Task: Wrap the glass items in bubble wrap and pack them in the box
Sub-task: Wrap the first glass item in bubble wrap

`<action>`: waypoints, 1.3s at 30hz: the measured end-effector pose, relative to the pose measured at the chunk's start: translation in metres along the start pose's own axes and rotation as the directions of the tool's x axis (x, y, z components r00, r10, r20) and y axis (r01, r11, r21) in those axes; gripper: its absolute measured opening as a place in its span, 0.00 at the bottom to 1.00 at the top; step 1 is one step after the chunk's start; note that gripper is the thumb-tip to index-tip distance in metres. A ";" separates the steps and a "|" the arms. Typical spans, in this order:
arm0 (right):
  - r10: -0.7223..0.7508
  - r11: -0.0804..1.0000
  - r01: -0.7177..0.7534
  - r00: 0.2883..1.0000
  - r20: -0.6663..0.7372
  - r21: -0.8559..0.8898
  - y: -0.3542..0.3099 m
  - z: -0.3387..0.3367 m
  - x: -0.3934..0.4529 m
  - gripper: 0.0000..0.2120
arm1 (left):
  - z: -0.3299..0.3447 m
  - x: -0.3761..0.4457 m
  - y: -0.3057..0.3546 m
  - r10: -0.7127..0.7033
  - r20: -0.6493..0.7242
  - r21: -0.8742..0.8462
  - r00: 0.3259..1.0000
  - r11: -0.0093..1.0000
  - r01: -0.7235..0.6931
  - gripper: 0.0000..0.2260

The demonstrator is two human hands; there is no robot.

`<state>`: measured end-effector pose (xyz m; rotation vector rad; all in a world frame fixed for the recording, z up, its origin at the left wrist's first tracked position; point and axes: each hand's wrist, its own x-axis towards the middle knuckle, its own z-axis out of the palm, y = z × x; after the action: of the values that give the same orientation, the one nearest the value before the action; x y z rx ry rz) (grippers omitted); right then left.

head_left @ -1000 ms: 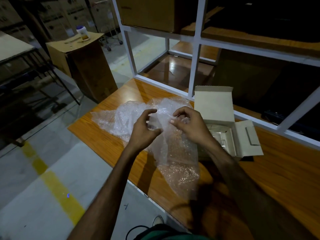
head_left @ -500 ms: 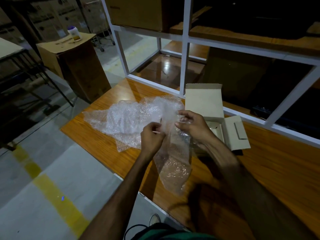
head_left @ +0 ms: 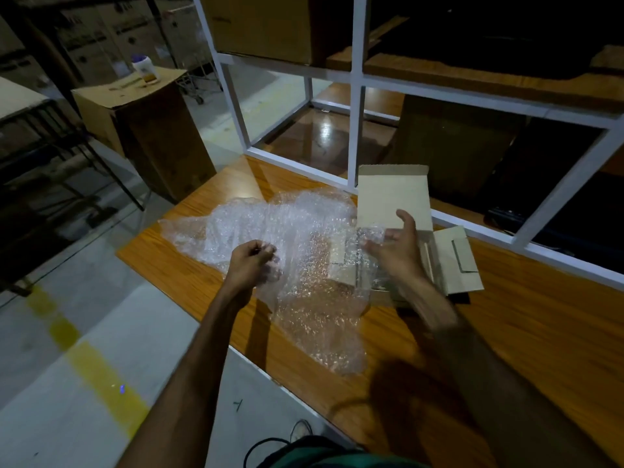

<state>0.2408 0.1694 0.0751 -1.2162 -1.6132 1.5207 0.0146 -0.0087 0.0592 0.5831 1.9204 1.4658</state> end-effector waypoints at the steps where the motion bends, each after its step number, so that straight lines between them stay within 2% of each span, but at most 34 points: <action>1: 0.007 1.000 -0.007 0.999 0.031 -0.001 0.004 0.003 -0.005 0.49 | 0.000 -0.001 -0.003 -0.005 0.007 -0.015 1.000 1.000 0.005 0.06; 4: 0.000 1.000 0.001 0.997 0.071 -0.022 0.015 0.010 -0.014 0.47 | -0.001 -0.005 -0.011 -0.005 0.025 -0.037 1.000 0.999 0.006 0.09; 10: -0.063 0.998 0.063 0.997 -0.046 0.006 0.019 -0.002 -0.019 0.43 | -0.003 -0.013 -0.022 0.042 -0.028 -0.035 0.999 0.998 -0.043 0.07; 14: -0.139 0.990 0.134 0.985 -0.100 -0.049 0.025 -0.011 -0.025 0.39 | 0.012 -0.029 -0.032 0.068 -0.040 -0.057 0.997 0.996 -0.071 0.09; 19: -0.162 0.985 0.151 0.975 -0.152 -0.084 0.031 -0.023 -0.036 0.34 | 0.032 -0.045 -0.041 0.099 -0.135 0.006 0.986 0.995 -0.099 0.11; 24: -0.209 0.970 0.187 0.968 -0.140 -0.153 0.040 -0.040 -0.048 0.31 | 0.042 -0.061 -0.048 0.167 -0.130 0.056 0.977 0.985 -0.161 0.11; 30: -0.201 0.974 0.195 0.978 -0.045 -0.116 0.056 -0.060 -0.077 0.26 | 0.045 -0.082 -0.067 0.275 -0.104 0.111 0.956 0.958 -0.264 0.12; 33: -0.201 0.972 0.207 0.977 0.065 -0.113 0.065 -0.060 -0.086 0.25 | 0.040 -0.086 -0.070 0.193 -0.211 0.014 0.958 0.981 -0.195 0.09; 35: -0.195 0.963 0.209 0.976 0.095 -0.171 0.072 -0.057 -0.088 0.25 | 0.033 -0.084 -0.070 0.130 -0.262 0.003 0.956 0.991 -0.134 0.07; 39: -0.107 0.912 0.174 0.975 0.194 -0.371 0.084 -0.052 -0.095 0.26 | 0.012 -0.069 -0.077 0.087 -0.235 0.180 0.968 0.983 -0.044 0.08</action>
<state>0.3427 0.0989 0.0164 -1.1592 -2.1438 1.2793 0.0736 -0.0697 -0.0011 0.5724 2.2558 1.4763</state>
